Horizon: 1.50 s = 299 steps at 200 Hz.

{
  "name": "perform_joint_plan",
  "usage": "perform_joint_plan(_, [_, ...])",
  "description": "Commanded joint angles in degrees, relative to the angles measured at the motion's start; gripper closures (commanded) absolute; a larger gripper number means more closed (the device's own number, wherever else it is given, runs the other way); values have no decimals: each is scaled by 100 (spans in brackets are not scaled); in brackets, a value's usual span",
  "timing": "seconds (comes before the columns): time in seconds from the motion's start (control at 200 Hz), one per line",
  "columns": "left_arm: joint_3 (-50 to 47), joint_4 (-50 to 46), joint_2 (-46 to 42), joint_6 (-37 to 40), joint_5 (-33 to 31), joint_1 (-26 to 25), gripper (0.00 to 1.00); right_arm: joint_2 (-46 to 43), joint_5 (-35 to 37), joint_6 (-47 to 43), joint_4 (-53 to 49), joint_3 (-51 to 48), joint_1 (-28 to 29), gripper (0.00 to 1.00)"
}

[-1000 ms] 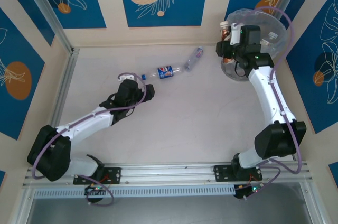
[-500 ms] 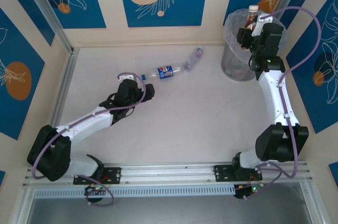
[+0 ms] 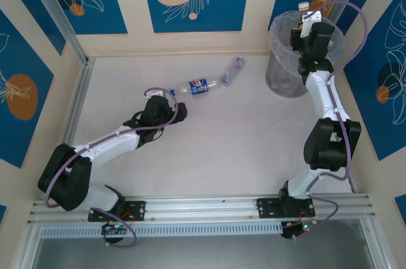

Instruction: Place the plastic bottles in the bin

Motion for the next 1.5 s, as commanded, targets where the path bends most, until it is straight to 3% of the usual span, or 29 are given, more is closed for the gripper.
perform_joint_plan(0.0, [266,57,125,-104,135,72,1,393,221,-471,275,573,-80,50])
perform_joint_plan(0.325, [289,31,228,-191,78,65,1,1464,316,-68,-1765,2325,-218,44])
perform_joint_plan(0.525, [289,75,267,-191,130,68,1,1838,282,306,-3250,3231,-284,21])
perform_joint_plan(0.64, [241,101,256,-198,166,71,1,1861,231,375,-3313,3333,-275,9])
perform_joint_plan(0.88, [61,128,99,-157,73,69,1,1863,161,623,-3537,3549,-201,0])
perform_joint_plan(1.265, [35,111,-24,-37,156,69,1,1365,14,889,-3384,3132,30,0])
perform_joint_plan(1.49, [24,84,-52,89,271,66,1,737,-165,1182,-3063,2317,95,1])
